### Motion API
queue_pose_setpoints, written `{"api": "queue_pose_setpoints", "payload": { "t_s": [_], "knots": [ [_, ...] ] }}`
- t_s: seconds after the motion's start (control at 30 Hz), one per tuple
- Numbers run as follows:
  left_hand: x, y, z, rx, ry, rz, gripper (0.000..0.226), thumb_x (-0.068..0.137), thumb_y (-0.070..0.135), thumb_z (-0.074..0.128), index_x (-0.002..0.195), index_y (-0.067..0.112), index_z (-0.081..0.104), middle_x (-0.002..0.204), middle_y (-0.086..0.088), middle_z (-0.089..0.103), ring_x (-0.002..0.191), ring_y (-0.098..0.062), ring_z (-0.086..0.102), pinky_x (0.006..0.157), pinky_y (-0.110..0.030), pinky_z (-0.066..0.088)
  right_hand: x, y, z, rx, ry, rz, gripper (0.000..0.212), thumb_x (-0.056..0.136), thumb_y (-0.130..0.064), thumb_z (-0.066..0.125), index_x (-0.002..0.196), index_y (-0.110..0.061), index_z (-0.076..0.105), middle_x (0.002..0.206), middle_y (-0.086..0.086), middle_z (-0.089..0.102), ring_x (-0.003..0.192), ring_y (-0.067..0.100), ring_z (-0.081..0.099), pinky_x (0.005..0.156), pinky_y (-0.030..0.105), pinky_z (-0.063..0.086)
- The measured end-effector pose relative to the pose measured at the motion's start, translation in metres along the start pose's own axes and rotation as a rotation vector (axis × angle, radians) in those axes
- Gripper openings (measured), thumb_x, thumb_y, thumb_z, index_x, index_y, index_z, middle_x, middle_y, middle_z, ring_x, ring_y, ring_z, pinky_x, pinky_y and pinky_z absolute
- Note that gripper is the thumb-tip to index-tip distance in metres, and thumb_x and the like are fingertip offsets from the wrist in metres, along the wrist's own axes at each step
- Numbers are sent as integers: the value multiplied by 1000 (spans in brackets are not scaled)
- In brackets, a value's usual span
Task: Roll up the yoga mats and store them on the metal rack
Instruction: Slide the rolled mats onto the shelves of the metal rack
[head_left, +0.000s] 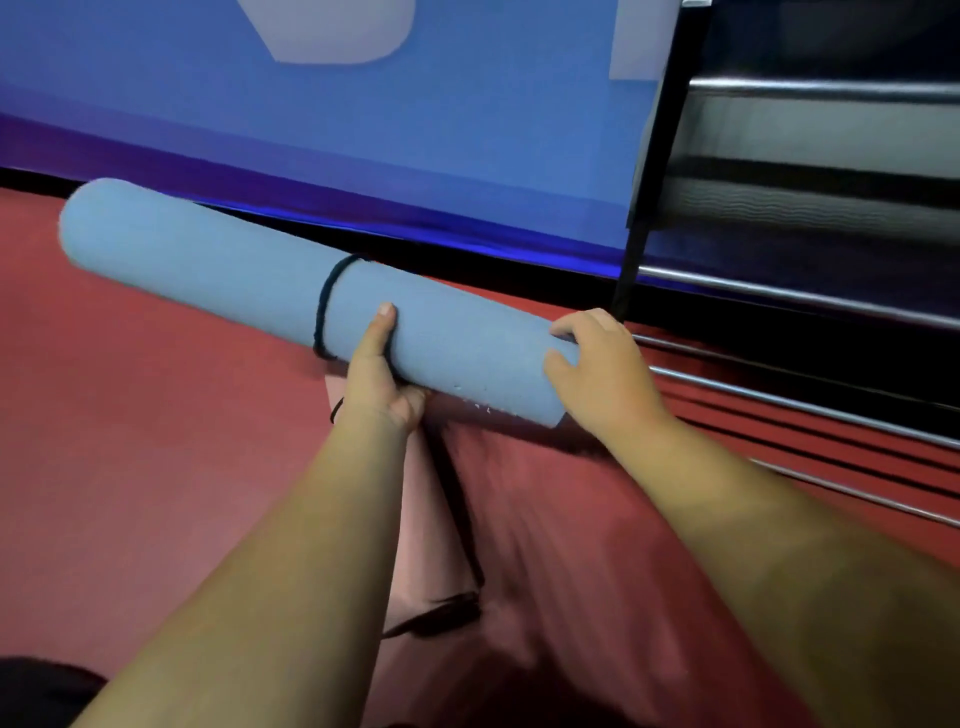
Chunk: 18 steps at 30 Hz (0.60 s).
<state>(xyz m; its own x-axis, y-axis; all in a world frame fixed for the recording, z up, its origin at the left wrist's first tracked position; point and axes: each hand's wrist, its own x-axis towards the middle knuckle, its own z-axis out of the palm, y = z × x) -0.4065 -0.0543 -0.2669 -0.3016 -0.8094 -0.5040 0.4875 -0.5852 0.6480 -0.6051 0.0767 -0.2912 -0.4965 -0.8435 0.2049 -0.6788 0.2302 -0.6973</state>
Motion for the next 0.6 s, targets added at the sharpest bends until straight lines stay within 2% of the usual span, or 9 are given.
{"api": "queue_pose_setpoints", "payload": {
  "t_s": [0.07,0.13,0.27,0.47,0.6],
  "knots": [
    [13,10,7,-50,-11,39,44,95,36,79,131,13,67,120,-12,79,113,-32,76,104,-64,55,-6,6,-6,85,89,-14,24,88,-10,64,109,-17,73,116,-3,63,102,12,64,96,36,54],
    [27,16,13,-107,-13,52,53,93,37,82,136,12,65,123,-14,78,118,-35,73,103,-66,55,-15,8,-12,118,111,32,23,88,-3,64,96,-23,74,101,-11,65,86,1,61,83,28,51],
    [46,12,25,-211,-14,36,66,88,42,86,143,13,62,126,-16,76,118,-39,73,102,-71,53,-23,22,-15,210,129,307,23,84,-10,64,77,-29,75,72,-13,70,71,10,68,74,35,59],
    [63,-7,50,-311,-87,5,64,90,43,84,140,10,63,127,-18,76,120,-42,71,104,-75,49,-19,30,-23,316,201,479,24,85,-10,62,74,-28,75,71,-4,72,65,19,72,63,32,57],
    [71,-20,62,-321,-138,-31,63,90,42,84,141,10,64,128,-19,75,121,-44,70,105,-76,48,-14,28,-28,484,266,574,25,89,-3,56,79,-18,74,76,4,73,53,16,64,53,30,55]
  ]
}}
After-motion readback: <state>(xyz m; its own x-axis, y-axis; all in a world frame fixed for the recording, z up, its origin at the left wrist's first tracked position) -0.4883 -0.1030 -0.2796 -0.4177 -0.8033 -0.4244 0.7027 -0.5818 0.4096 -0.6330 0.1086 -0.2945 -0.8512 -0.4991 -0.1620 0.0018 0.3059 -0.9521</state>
